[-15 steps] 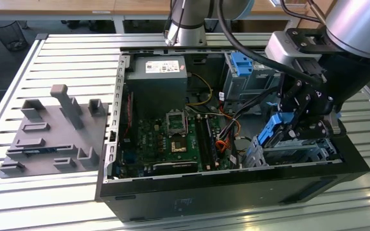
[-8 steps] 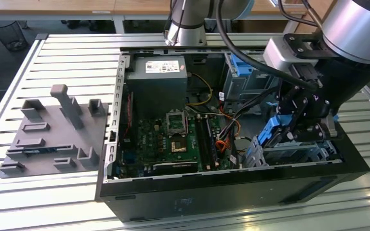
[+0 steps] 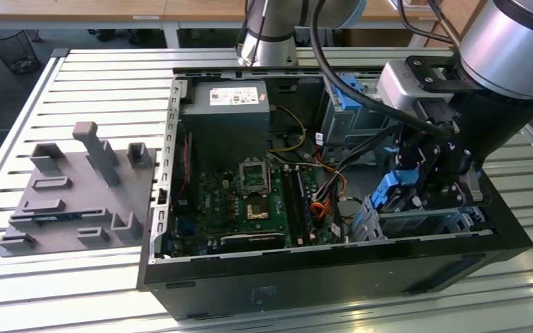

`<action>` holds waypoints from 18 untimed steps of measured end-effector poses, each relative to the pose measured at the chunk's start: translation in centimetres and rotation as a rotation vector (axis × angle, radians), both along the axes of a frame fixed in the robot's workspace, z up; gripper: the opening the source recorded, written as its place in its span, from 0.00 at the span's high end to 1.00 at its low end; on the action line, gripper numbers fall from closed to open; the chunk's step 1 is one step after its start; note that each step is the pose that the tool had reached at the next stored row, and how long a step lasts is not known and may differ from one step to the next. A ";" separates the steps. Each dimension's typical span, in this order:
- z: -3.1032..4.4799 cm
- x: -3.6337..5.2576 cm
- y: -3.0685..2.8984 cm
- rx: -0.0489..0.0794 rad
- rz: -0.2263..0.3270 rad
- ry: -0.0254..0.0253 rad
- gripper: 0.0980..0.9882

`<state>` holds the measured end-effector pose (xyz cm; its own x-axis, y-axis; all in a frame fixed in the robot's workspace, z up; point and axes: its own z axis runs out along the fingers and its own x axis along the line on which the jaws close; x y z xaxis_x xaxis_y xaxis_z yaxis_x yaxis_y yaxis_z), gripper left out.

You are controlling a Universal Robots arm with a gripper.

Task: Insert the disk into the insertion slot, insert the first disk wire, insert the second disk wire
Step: 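Insert the disk into the insertion slot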

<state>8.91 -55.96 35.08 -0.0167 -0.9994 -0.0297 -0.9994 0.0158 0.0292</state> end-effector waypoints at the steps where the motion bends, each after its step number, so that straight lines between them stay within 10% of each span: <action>1: -0.02 0.00 0.00 0.000 0.000 0.0000 0.62; 15: 0.04 0.00 0.00 0.000 0.000 0.0000 0.64; 18: 0.06 0.00 0.01 0.000 0.000 0.0000 0.78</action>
<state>8.92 -55.95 35.14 -0.0167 -0.9994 -0.0298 -0.9994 0.0158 0.0292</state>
